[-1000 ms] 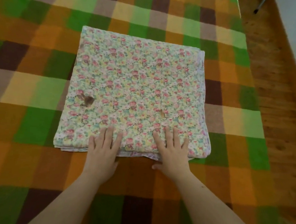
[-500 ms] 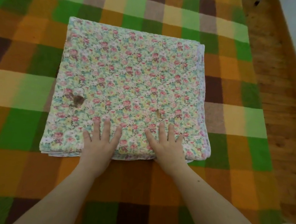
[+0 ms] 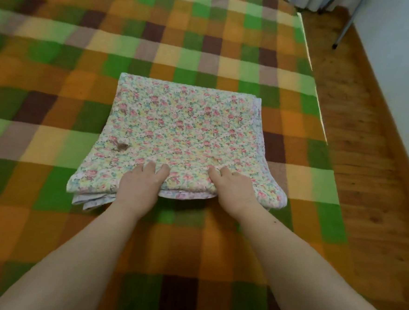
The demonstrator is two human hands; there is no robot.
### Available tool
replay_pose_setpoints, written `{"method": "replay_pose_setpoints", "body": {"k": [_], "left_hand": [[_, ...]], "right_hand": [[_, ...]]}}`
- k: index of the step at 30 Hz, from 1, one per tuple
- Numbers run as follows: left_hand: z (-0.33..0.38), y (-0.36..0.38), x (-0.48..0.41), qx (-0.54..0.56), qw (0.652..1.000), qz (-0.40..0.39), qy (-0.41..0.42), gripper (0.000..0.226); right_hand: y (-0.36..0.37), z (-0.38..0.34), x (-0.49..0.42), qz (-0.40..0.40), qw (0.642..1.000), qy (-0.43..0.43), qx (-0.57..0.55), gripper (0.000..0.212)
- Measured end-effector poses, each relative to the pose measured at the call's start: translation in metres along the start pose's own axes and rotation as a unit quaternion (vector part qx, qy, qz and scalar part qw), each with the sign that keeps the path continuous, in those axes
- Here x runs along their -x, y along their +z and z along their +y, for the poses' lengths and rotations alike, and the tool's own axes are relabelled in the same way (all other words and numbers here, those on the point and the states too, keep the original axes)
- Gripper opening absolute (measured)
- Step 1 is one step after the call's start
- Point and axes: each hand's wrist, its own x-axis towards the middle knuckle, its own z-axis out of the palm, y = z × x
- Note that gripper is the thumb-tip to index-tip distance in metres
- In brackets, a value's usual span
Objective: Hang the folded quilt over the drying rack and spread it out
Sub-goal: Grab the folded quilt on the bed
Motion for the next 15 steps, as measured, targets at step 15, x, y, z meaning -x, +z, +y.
{"method": "replay_pose_setpoints", "body": {"k": [15], "left_hand": [[0.023, -0.285, 0.038, -0.021, 0.972, 0.231, 0.031, 0.040]], "right_hand": [[-0.270, 0.056, 0.085, 0.178, 0.980, 0.033, 0.079, 0.039]]}}
